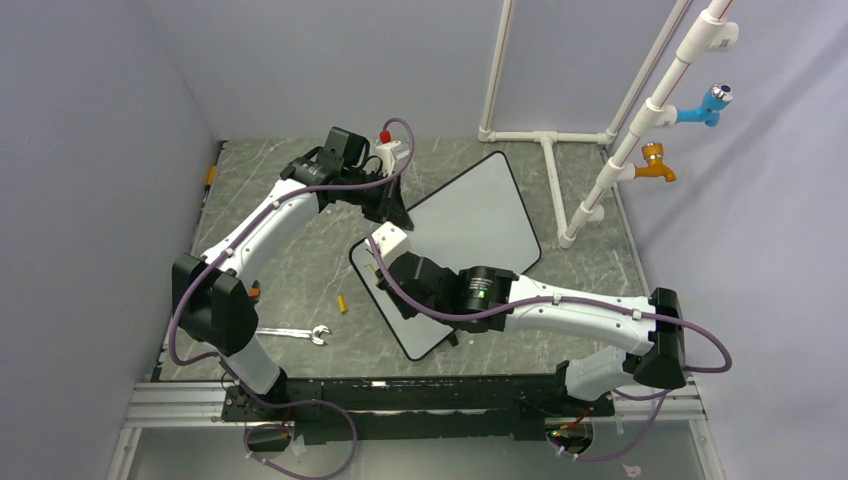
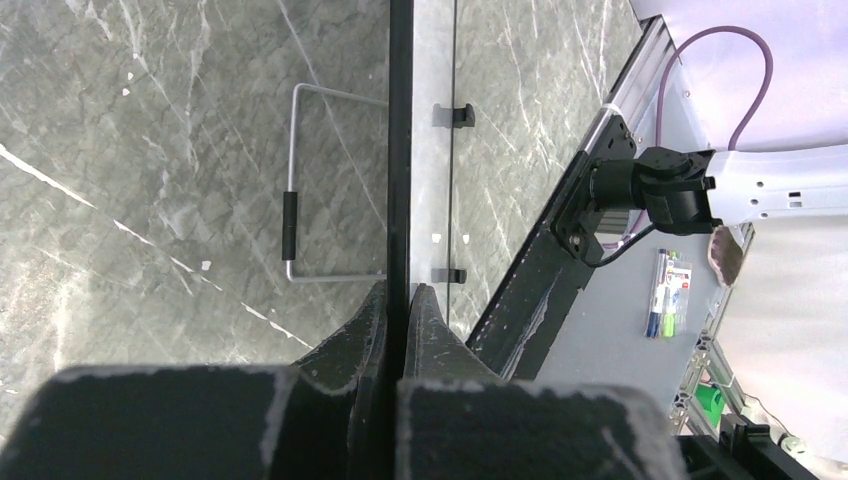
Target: Write a sentence on the whiteboard
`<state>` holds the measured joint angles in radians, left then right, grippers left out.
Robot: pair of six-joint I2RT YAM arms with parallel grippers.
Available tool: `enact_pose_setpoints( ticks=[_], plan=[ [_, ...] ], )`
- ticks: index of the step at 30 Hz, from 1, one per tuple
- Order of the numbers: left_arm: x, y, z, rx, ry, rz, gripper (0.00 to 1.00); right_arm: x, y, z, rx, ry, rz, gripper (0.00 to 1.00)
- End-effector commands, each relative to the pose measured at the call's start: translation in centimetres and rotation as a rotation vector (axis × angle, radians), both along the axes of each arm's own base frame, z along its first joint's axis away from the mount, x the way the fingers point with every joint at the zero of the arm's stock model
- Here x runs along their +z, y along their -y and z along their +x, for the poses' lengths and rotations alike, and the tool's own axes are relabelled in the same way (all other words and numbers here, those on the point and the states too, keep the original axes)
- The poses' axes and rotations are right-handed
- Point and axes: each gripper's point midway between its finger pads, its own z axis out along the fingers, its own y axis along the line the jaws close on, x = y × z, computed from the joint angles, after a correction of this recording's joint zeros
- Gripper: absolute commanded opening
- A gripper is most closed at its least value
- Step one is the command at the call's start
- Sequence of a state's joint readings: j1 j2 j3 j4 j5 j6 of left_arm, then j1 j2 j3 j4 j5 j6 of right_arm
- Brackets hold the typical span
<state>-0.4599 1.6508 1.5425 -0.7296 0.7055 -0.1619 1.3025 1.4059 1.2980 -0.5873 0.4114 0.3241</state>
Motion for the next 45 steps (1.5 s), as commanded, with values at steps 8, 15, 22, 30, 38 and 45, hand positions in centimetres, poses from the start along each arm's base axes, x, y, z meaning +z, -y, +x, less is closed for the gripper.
enact_pose_setpoints(
  ticks=[8,15,22,30,38,45],
  plan=[
    [-1.1,-2.2,2.7,0.090,0.156,0.148,0.00,7.1,-0.5,1.4,-0.051,0.122,0.147,0.00],
    [-1.1,-2.2,2.7,0.086,0.158,0.147,0.00,6.7,-1.2,2.8,-0.099,0.152,0.140,0.00],
    [-1.2,-2.3,2.8,0.099,0.155,0.154,0.00,7.0,-2.2,3.2,-0.091,0.158,0.158,0.00],
    [-1.0,-2.3,2.7,0.097,0.161,0.149,0.00,6.3,-2.5,3.5,-0.094,0.152,0.138,0.00],
    [-0.9,-2.3,2.7,0.097,0.165,0.150,0.00,5.2,-0.3,5.0,-0.170,0.128,0.114,0.00],
    [-0.8,-2.3,2.8,0.100,0.165,0.151,0.00,4.4,0.3,4.9,-0.147,0.090,0.102,0.00]
  ],
)
